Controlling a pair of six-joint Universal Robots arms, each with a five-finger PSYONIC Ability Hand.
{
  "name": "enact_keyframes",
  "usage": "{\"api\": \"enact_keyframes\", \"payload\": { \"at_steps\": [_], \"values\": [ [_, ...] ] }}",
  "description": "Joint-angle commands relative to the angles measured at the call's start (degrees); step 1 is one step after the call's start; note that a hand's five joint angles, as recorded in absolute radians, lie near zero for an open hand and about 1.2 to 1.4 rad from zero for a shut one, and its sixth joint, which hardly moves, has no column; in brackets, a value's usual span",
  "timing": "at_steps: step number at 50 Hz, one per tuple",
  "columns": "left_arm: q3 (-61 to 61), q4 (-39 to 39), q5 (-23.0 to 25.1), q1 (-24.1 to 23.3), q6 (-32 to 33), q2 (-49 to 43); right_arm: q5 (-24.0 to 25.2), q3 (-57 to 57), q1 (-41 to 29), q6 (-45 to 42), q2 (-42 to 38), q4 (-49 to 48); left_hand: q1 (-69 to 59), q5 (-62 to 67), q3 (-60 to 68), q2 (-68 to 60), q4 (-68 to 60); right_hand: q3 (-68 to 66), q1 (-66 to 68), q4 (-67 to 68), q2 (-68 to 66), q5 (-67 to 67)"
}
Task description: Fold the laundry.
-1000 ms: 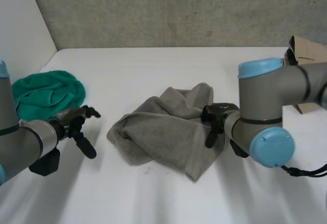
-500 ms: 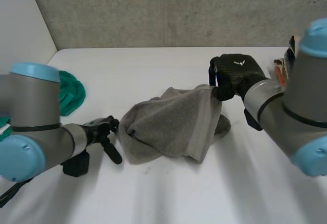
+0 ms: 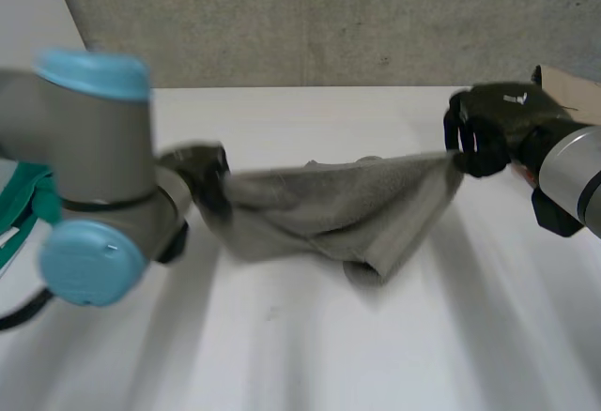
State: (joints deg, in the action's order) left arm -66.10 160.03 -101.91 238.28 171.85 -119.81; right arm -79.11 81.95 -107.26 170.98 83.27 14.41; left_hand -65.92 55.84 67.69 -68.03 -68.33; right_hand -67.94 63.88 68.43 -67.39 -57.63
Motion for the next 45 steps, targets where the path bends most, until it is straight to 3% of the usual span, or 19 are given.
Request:
{"api": "enact_keyframes", "payload": {
  "at_steps": [1, 3, 6, 13, 18, 21, 26, 33, 35, 39, 41, 45],
  "values": [
    [-3.9, 10.8, 8.7, 2.2, 20.3, 12.1, 3.5, -2.1, 2.1, -12.0, -10.0, 6.2, -14.1, 14.2, 12.3, -12.0, -11.7, -12.1, 16.1, 11.6, -12.6, -12.4],
    [-5.1, 10.9, 10.4, 1.7, 25.9, 9.3, 3.4, -2.4, 1.4, -14.1, -13.1, 7.1, -14.1, 14.2, 12.3, -12.0, -11.7, -12.1, 16.1, 11.6, -12.6, -12.4],
    [-5.1, 9.1, 8.6, 0.3, 29.8, 3.1, 3.4, -2.8, 0.7, -15.3, -17.3, 7.2, -14.1, 14.2, 12.3, -12.0, -11.7, -12.1, 16.1, 11.6, -12.6, -12.4],
    [-2.5, 7.3, 2.8, -1.1, 29.7, -7.3, 0.8, -5.0, 0.0, -14.0, -23.8, 6.0, -14.1, 14.2, 12.3, -12.0, -11.7, -12.1, 16.1, 11.6, -12.6, -12.4],
    [-1.8, 9.9, 3.8, -0.7, 28.6, -8.0, -1.0, -6.5, -0.4, -9.4, -25.3, 6.1, -14.1, 14.2, 12.3, -12.0, -11.7, -12.1, 16.1, 11.6, -12.6, -12.4],
    [-2.4, 9.9, 4.2, -0.7, 28.4, -7.0, -1.1, -7.1, -0.6, -5.4, -25.2, 7.0, -14.1, 14.2, 12.3, -12.0, -11.7, 8.4, -4.3, -8.9, 7.8, 8.1],
    [-3.9, 9.9, 4.6, -0.5, 28.1, -5.4, -1.2, -9.3, -0.7, -2.8, -25.5, 9.4, -14.1, 14.2, 12.3, -12.0, -11.7, 22.8, -18.7, -23.2, 22.2, 22.4],
    [-7.5, 10.7, 5.8, 1.4, 27.8, -3.0, -1.0, -13.6, -1.3, -2.9, -30.0, 13.3, -14.1, 14.2, 12.3, -12.0, -11.7, 28.2, -24.1, -28.7, 27.6, 27.9],
    [-8.1, 11.0, 6.1, 1.9, 27.8, -2.8, -1.2, -14.6, -1.6, -3.1, -31.3, 14.1, -14.1, 14.2, 12.3, -12.0, -11.7, 26.8, -22.8, -27.3, 26.3, 26.5],
    [-8.2, 12.3, 7.0, 2.7, 28.1, -3.4, -0.9, -17.3, -2.6, -3.5, -34.7, 14.9, -14.1, 14.2, 12.3, -12.0, -11.7, 11.9, -7.8, -12.4, 11.3, 11.6],
    [-7.4, 13.3, 7.3, 3.2, 28.2, -4.3, -1.3, -19.7, -3.6, -3.6, -36.6, 15.1, -14.1, 14.2, 12.3, -12.0, -11.7, -10.1, 14.2, 9.6, -10.6, -10.4],
    [-2.2, 16.5, 8.4, 4.0, 29.4, -5.7, -3.1, -27.5, -4.2, -4.5, -37.8, 14.7, -14.1, 14.2, 12.3, -12.0, -11.7, -12.1, 16.1, 11.6, -12.6, -12.4]
  ]
}}
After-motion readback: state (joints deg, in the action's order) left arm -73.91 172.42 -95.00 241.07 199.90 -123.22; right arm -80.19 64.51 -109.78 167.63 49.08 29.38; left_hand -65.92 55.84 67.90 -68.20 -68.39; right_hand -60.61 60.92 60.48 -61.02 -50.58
